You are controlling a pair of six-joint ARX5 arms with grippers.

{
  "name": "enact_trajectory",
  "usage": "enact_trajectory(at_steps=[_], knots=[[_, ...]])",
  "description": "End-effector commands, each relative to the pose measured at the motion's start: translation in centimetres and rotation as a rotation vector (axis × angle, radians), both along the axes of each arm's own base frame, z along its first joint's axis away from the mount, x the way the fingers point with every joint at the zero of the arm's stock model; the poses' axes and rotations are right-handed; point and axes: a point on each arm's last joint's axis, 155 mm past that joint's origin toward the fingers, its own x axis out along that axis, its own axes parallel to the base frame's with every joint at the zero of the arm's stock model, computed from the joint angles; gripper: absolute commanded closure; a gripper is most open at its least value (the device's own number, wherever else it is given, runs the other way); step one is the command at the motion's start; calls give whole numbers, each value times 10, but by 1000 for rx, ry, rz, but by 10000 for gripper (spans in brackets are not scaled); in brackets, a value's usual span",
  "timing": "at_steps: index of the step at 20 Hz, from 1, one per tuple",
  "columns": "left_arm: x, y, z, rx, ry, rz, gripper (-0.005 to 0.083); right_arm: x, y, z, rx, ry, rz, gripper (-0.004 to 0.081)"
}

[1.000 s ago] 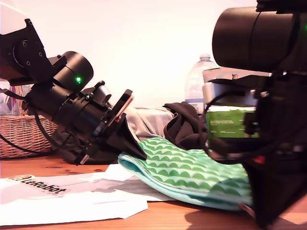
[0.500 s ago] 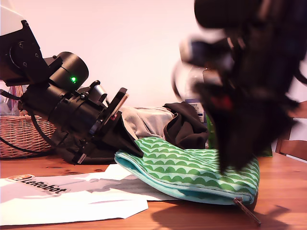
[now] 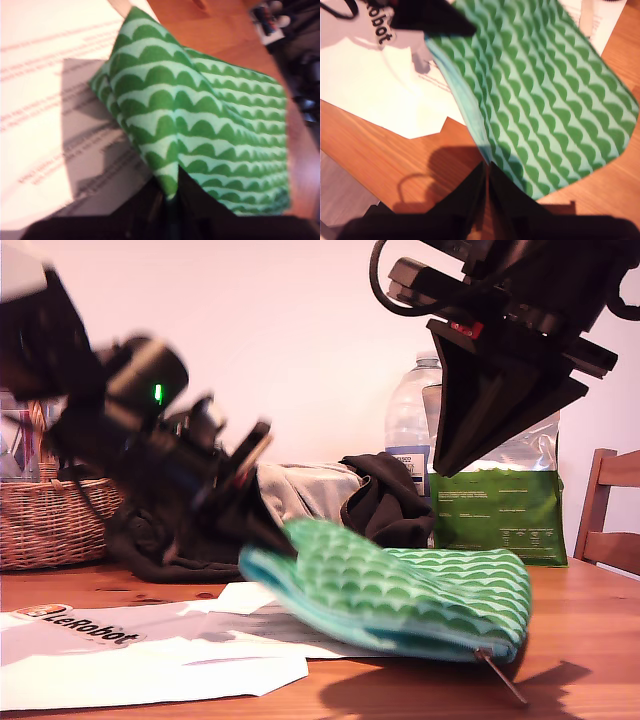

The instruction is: Open the zipper in the zip bag in front of you

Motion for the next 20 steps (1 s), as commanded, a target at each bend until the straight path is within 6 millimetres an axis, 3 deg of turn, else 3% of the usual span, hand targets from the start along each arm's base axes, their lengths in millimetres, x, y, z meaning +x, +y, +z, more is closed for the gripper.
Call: enact_trajectory(at_steps=[1,2,4,8,14,15,17,18,20], knots=[[1,-7,30,3,-116,-21,541,1,0,-2,-2,-2,2,783],[-1,-7,32,33,-146,-22,442,2,1,-1,2,-5,2,783],[-5,-6,33,110,-202,-33,379,3,2,0,8,-10,3,783],[1,19,31,381,-392,-39,382,2,3,0,14,-8,8,783],[7,59,69,558,-527,43,393,8,10,7,44,-38,9,783],[5,61,77,549,-537,50,462,12,14,12,67,-61,9,783],[-4,61,90,522,-544,36,742,28,27,33,136,-156,11,783],[-8,56,98,487,-557,22,788,37,33,46,164,-221,26,783],[-10,49,111,427,-580,13,795,55,29,63,149,-333,13,783]])
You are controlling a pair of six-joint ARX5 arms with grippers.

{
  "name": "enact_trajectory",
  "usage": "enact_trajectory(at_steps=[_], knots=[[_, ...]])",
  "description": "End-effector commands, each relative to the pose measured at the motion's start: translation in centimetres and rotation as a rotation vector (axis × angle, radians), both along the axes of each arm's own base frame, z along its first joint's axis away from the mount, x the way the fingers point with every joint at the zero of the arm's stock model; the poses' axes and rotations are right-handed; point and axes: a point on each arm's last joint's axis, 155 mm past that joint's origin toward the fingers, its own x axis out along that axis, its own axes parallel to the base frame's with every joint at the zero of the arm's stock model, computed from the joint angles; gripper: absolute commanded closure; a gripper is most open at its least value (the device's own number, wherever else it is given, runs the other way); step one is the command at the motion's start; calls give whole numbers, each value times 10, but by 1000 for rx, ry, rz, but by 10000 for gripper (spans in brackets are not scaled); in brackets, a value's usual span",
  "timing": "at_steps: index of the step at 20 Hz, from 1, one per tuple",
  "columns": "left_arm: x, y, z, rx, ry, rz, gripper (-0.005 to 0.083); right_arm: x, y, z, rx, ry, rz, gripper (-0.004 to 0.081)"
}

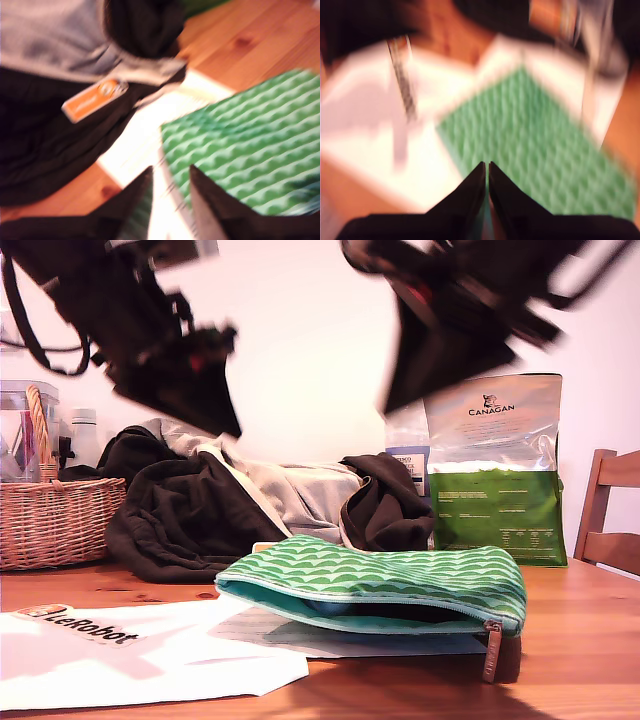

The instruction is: Open the zipper in the zip bag in front of you

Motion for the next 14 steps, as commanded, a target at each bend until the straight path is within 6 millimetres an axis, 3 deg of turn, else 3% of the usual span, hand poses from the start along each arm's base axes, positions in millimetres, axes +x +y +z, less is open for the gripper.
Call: enact_trajectory(at_steps=[1,4,8,11,14], knots=[[2,-3,11,-44,-17,-8,795,13,-10,2,-30,-53,-18,783],[5,-3,18,-109,-12,-35,795,32,-26,-1,1,-97,-8,783],[15,10,30,-176,-27,-40,795,50,-75,-15,93,-109,-58,783],[11,30,31,-197,-55,-5,795,44,-120,-9,125,-159,-144,783],[-4,52,26,-221,-76,40,795,24,-142,10,151,-252,-190,783]])
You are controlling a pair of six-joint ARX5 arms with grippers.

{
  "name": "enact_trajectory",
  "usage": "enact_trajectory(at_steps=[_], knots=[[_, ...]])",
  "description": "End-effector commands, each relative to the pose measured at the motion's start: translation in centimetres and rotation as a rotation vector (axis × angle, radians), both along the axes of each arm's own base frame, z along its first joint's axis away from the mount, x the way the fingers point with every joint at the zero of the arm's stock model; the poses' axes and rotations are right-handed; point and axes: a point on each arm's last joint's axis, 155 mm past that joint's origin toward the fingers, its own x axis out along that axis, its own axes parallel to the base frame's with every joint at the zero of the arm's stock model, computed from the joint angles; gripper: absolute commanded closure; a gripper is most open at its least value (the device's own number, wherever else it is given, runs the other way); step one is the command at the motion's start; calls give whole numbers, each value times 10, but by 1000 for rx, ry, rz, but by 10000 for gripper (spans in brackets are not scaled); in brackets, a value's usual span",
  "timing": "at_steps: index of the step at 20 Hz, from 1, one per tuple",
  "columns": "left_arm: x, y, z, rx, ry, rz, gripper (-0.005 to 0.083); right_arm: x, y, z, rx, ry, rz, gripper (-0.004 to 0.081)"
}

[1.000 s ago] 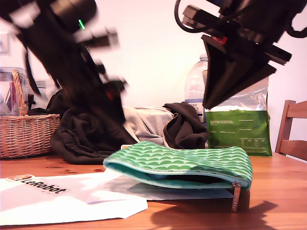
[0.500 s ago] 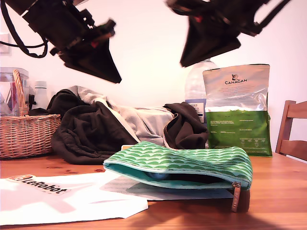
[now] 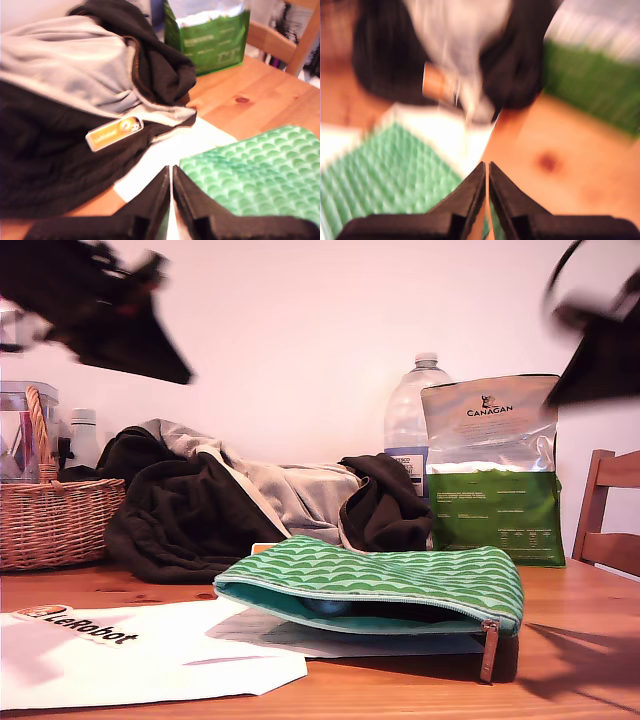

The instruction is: Open the zipper in the zip bag in front of you

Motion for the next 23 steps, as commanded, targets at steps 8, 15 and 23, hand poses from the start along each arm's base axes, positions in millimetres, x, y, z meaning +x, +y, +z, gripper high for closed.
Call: enact_trajectory(at_steps=[8,15,23], knots=[[-72,42,6,-113,-84,69,795,-80,-15,33,18,-106,13,783],[-103,52,10,-107,-76,68,795,-112,-23,10,5,-23,12,783],[-113,55,-19,-61,44,73,795,-119,-25,-13,-20,68,12,783]])
